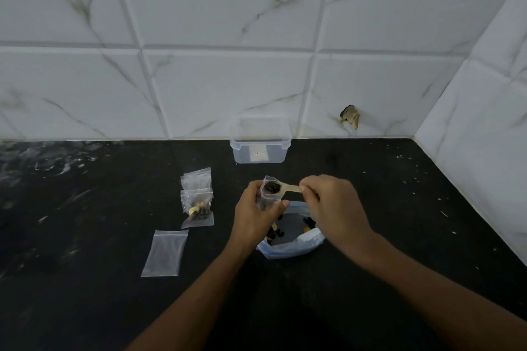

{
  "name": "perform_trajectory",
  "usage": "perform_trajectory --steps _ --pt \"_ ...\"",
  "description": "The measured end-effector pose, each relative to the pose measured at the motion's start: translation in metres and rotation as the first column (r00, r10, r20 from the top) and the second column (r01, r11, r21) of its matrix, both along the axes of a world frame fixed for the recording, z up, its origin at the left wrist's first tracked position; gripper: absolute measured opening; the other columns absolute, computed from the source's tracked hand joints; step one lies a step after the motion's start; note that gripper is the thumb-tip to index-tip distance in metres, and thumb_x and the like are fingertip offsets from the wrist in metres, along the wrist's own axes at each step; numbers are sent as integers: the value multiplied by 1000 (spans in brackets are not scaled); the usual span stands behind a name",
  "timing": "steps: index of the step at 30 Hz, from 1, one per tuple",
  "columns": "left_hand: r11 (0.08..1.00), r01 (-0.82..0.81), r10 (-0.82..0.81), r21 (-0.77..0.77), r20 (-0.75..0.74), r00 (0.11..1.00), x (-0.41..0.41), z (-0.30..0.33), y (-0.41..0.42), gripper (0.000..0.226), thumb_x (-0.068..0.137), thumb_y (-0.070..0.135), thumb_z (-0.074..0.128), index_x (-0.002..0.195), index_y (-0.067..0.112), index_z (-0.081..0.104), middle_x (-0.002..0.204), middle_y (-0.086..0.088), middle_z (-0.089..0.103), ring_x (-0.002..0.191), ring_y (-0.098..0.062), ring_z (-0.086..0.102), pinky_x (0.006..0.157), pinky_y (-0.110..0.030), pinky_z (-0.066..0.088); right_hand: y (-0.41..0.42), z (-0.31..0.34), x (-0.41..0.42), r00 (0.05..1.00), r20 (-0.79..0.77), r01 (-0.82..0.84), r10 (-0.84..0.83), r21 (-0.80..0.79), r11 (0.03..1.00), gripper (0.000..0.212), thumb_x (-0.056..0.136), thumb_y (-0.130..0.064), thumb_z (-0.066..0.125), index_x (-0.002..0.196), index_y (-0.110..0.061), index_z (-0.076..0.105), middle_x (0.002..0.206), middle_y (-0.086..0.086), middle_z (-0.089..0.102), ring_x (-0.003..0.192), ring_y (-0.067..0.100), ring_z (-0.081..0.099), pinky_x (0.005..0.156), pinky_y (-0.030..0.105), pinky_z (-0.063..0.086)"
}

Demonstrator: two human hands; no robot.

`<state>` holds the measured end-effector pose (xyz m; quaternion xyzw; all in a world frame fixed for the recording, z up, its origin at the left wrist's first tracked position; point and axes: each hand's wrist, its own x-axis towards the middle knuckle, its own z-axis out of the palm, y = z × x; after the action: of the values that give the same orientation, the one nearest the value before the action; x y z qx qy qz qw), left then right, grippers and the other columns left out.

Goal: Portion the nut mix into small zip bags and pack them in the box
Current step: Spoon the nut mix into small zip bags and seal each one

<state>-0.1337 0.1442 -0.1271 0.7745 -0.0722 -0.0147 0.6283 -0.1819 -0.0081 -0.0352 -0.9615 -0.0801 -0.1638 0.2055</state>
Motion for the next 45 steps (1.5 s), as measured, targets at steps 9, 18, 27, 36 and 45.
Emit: perform_trajectory --steps 9,18,27,36,45 --pt "999 32 -32 11 -11 999 -1 -1 0 42 80 30 79 109 41 51 111 13 64 98 8 60 74 -8 49 3 -21 -15 959 172 -157 224 -333 930 13 79 -16 58 84 -10 68 66 1 58 48 7 50 41 17 45" --pt "998 -44 43 -48 -12 999 -3 -2 19 40 83 30 77 109 42 50 110 14 62 99 3 61 76 -15 49 -19 -38 -15 955 -5 279 -296 350 894 14 90 -6 60 85 -13 71 66 -3 62 56 7 56 49 17 44" --pt "997 -46 47 -56 7 999 -8 1 19 42 83 27 77 110 40 48 110 13 61 99 5 60 78 -17 52 -15 -116 -23 832 -389 515 -396 274 812 23 96 -13 54 77 -25 59 72 -5 61 63 5 61 55 19 51" --pt "998 -51 52 -36 23 998 -11 10 13 47 81 24 80 115 30 48 110 11 61 97 9 58 73 -5 47 -7 -92 -17 892 -208 422 -401 62 905 34 92 -36 58 125 -26 56 120 -5 50 108 8 49 91 27 44" --pt "999 -24 25 -29 33 999 -20 17 -3 48 79 22 79 116 29 48 111 7 63 96 0 63 73 -13 52 33 -44 9 965 -257 180 -58 483 857 33 87 -32 67 119 -25 59 106 -12 63 98 0 58 87 23 50"
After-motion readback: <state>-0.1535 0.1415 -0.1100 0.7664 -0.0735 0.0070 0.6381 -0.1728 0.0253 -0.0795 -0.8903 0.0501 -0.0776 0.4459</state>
